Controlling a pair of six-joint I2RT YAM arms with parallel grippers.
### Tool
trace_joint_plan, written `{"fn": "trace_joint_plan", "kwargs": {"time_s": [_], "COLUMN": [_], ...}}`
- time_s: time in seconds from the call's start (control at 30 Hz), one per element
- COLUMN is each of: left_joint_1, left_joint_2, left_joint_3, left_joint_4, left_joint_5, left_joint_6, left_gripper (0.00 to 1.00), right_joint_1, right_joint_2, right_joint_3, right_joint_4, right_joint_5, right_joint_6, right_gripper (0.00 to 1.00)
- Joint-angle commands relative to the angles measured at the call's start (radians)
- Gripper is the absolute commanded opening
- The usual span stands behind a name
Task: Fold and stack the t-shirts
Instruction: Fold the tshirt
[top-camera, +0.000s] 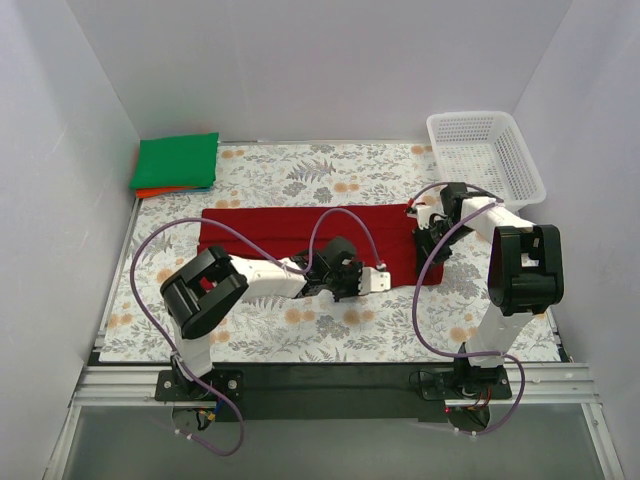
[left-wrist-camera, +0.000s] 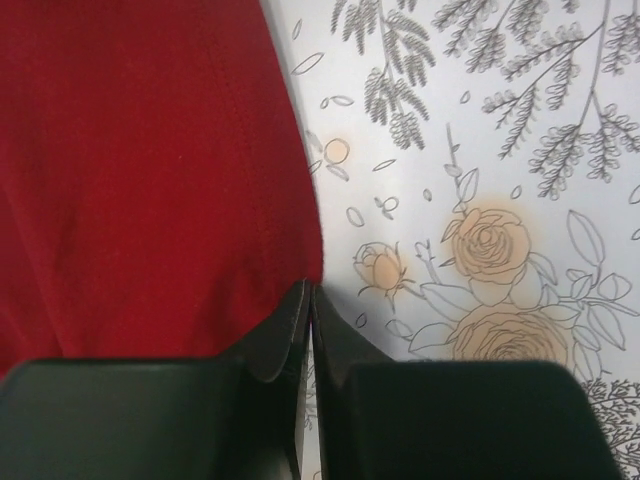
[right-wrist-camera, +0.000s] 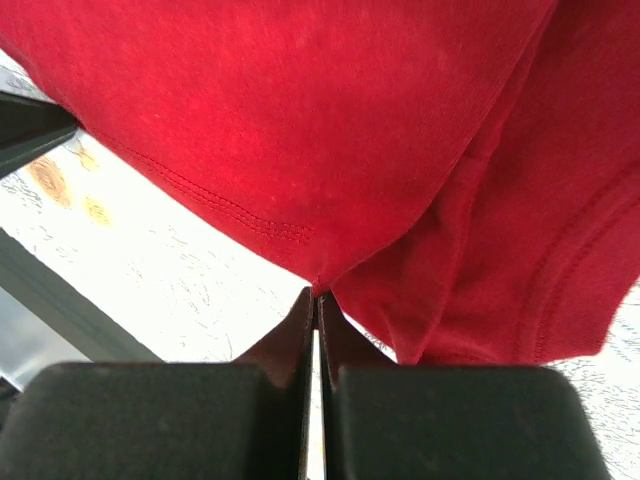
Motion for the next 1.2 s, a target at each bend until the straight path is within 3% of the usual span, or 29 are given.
{"fn": "trace_joint_plan", "kwargs": {"time_s": [0.0, 0.43, 0.87, 1.17], "left_joint_1": [0.032, 0.098, 0.277, 0.333], "left_joint_2": [-0.046, -0.175, 0.011, 0.138], "left_joint_3": [0.035, 0.120, 0.334, 0.413], "left_joint_4": [-0.061, -0.158, -0.134, -0.063], "left_joint_5": [-0.005, 0.120, 0.123, 0.095], "left_joint_6": [0.012, -0.024, 0.018, 0.051], "left_gripper": [0.00, 0.00, 0.00, 0.00], "right_joint_1": [-0.002, -0.002, -0.002, -0.002], "right_joint_2": [-0.032, -0.002, 0.181, 0.259], "right_joint_3": [0.064, 0.217, 0.502, 0.564], "right_joint_4": [-0.033, -0.073, -0.057, -0.020], "right_joint_5": [-0.050, -0.113, -0.099, -0.071], "right_joint_6": [0.005, 0.044, 0.102, 0.154], "right_gripper": [0.01, 0.01, 0.01, 0.01]}}
